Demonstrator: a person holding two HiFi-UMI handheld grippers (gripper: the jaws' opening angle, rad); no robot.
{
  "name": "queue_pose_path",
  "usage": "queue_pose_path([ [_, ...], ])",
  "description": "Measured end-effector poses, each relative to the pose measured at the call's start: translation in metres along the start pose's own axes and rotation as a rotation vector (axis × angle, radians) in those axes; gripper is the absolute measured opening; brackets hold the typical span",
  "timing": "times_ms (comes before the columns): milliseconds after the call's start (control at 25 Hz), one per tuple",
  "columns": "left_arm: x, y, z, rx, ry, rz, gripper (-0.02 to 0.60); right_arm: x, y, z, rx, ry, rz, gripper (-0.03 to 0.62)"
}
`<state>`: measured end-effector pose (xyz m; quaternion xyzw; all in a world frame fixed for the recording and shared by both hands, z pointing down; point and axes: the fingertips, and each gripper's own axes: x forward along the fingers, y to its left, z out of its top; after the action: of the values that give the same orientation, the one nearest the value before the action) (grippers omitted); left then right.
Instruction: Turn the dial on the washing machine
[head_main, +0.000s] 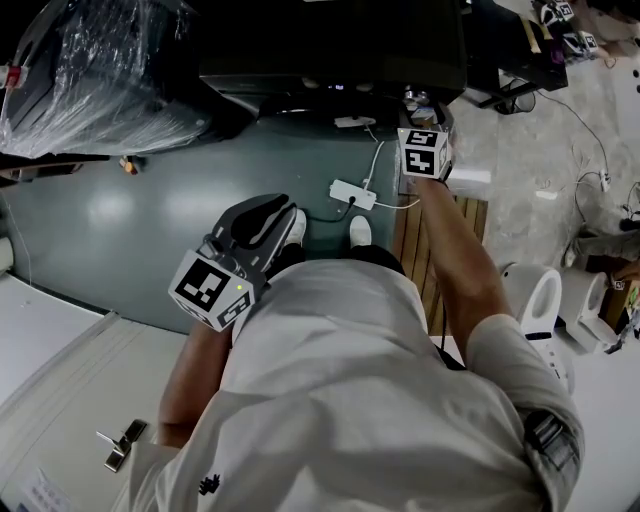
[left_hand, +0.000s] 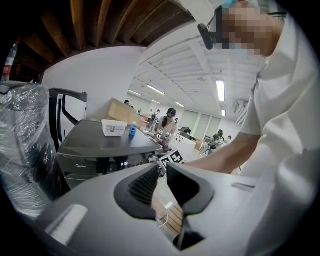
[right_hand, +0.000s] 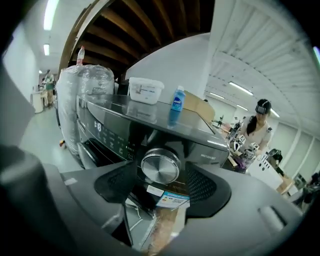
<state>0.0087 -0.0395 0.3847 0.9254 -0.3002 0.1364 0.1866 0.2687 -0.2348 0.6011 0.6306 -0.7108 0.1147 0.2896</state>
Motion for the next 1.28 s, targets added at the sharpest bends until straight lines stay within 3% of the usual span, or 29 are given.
queue_pose_path([
  [160, -0.004, 0.000, -0.003, -0.003, 0.000, 0.009, 0.086, 0.006, 0.001, 0.001, -0.031, 0.023, -0.040, 0.273],
  [320, -0.010, 0.002, -0.005, -0.009, -0.002, 0.028, 0.086, 0.011, -0.002, 0.001, 0.009, 0.033, -0.057, 0.272],
  [560, -0.018, 0.005, -0.009, -0.022, -0.008, 0.052, 0.086, 0.007, -0.006, 0.005, 0.139, 0.045, -0.071, 0.267],
  [920, -0.018, 0.005, -0.006, -0.022, -0.009, 0.049, 0.086, 0.008, -0.012, 0.002, 0.442, 0.002, 0.004, 0.267],
  [1120, -0.016, 0.004, -0.005, -0.018, -0.005, 0.041, 0.086, 0.005, -0.014, 0.007, 0.370, -0.022, 0.017, 0.268],
  [1280, -0.013, 0.005, -0.004, -0.016, -0.007, 0.035, 0.086, 0.000, -0.011, 0.009, 0.241, -0.029, 0.008, 0.272],
])
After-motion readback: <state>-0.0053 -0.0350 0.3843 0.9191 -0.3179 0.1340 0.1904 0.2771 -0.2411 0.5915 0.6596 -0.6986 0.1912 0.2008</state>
